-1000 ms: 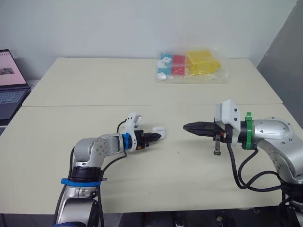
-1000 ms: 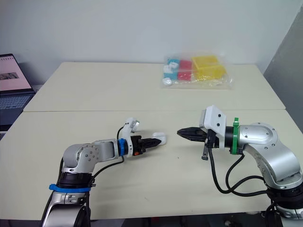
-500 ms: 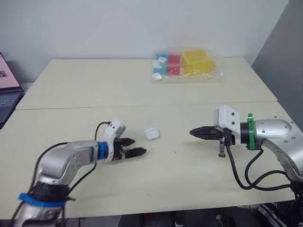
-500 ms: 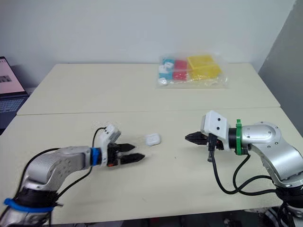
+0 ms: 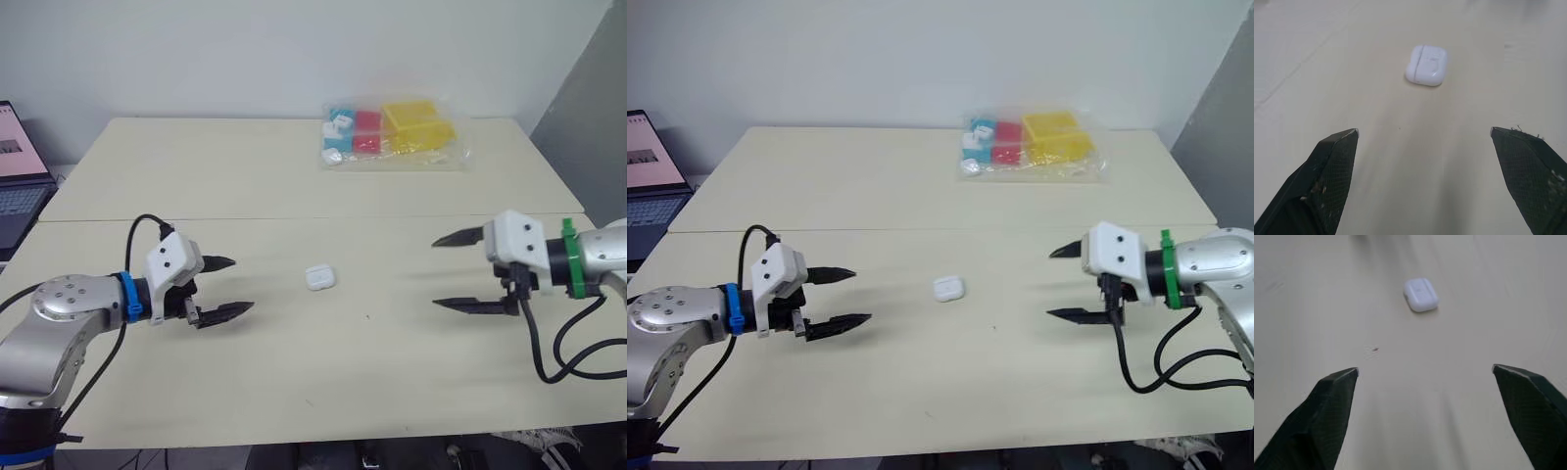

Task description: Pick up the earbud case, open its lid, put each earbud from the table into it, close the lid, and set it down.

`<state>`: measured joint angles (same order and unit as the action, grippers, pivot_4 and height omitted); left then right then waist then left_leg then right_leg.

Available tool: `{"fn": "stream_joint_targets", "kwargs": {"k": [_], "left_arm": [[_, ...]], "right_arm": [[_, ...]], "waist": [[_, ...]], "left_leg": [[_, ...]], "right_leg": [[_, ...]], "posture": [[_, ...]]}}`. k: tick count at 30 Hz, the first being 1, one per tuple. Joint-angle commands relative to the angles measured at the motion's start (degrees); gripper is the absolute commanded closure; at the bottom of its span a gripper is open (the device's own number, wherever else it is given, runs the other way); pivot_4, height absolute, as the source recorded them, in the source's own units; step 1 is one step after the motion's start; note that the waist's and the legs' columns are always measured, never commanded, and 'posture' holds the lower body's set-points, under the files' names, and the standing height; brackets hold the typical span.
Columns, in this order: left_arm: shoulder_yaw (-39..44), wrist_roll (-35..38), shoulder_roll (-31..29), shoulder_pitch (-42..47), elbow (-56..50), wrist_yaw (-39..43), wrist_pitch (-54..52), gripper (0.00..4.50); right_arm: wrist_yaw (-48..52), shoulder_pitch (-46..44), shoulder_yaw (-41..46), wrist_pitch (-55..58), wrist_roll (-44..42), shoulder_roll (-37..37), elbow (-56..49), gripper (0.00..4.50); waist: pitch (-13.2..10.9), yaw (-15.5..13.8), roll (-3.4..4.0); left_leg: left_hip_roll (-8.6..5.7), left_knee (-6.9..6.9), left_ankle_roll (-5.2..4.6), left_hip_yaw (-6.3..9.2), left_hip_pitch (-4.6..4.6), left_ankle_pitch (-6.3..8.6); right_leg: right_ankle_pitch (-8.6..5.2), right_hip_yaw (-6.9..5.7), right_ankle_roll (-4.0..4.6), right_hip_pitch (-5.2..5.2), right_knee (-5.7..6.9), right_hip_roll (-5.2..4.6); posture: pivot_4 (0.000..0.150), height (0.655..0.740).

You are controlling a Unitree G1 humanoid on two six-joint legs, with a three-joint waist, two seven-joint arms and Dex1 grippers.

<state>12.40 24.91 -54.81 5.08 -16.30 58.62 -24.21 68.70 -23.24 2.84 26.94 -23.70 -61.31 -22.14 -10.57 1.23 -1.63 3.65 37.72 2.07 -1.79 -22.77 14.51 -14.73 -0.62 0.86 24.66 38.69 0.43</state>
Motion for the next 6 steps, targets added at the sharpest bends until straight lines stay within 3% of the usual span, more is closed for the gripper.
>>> {"fn": "stream_joint_targets", "kwargs": {"k": [1,6], "left_arm": [[3.43,-1.62,-0.41,-2.12,-3.43,-0.94,3.38,0.0],[6.47,-0.24,0.79,-5.97,-4.48,-1.77,3.31,0.0]], "right_arm": [[1.6,0.13,3.36,-2.89,-0.83,-0.79,1.2,0.03],[0.98,-0.94,1.88,-5.12,-0.08,1.03,2.65,0.03]], "waist": [[0.0,0.02,0.0],[0.0,0.2,0.0]], "left_leg": [[0.0,0.0,0.0,0.0,0.0,0.0],[0.03,-0.01,0.0,-0.02,0.02,0.0]], "right_leg": [[0.0,0.0,0.0,0.0,0.01,0.0],[0.0,0.03,0.0,0.0,0.04,0.0]], "posture": [[0.15,0.74],[0.15,0.74]]}}
